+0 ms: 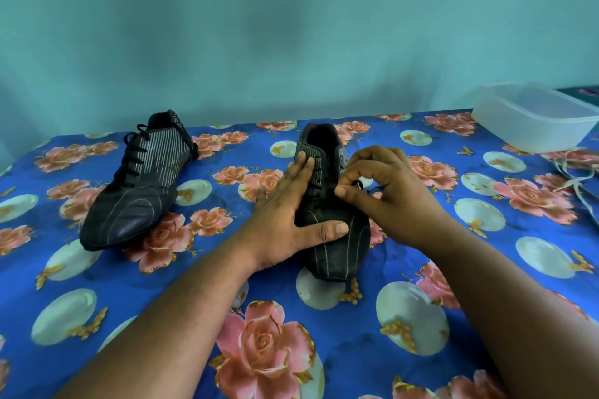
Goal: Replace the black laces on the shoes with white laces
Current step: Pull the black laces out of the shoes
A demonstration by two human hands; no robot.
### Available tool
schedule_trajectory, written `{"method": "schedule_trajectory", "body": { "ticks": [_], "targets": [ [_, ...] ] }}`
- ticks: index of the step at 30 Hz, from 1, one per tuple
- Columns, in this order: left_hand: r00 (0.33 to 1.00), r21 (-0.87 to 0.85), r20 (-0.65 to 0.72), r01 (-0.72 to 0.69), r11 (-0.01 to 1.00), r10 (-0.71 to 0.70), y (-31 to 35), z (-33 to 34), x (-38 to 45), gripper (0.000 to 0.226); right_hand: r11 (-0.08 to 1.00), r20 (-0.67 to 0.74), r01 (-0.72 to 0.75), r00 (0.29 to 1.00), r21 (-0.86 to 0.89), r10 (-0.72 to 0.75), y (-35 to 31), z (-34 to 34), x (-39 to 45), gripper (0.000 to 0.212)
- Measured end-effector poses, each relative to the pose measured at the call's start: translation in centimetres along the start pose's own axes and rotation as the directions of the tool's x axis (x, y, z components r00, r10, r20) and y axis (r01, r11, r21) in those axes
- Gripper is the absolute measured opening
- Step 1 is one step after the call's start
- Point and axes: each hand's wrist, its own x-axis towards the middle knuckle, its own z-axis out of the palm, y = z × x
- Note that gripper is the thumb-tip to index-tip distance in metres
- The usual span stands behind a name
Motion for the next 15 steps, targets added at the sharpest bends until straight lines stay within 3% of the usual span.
{"method": "schedule_trajectory", "body": {
  "ticks": [1,5,8,10,15],
  "targets": [
    [1.000,-0.001,0.000,0.000,1.000,0.000,0.0,0.0,0.0,0.120,1.000,-0.033,-0.024,0.999,0.012,0.024,0.1,-0.3,0.1,0.005],
    [1.000,-0.017,-0.001,-0.004,1.000,0.004,0.1,0.0,-0.1,0.120,0.967,-0.209,-0.245,0.944,0.074,0.255,1.1,-1.7,0.5,0.017],
    [1.000,-0.013,-0.007,-0.009,1.000,0.009,0.0,0.0,-0.1,0.120,0.931,-0.247,-0.356,0.897,0.084,0.365,1.9,-2.0,0.5,0.008],
    [1.000,-0.009,-0.006,-0.008,1.000,0.008,-0.1,0.0,-0.1,0.121,0.938,-0.214,-0.340,0.913,0.069,0.347,1.5,-1.6,0.4,0.002],
    [1.000,-0.002,-0.009,-0.007,1.000,0.007,0.0,0.0,0.0,0.121,0.992,-0.019,-0.059,0.998,-0.111,0.057,-0.5,-0.2,-0.1,0.040]
  ]
}}
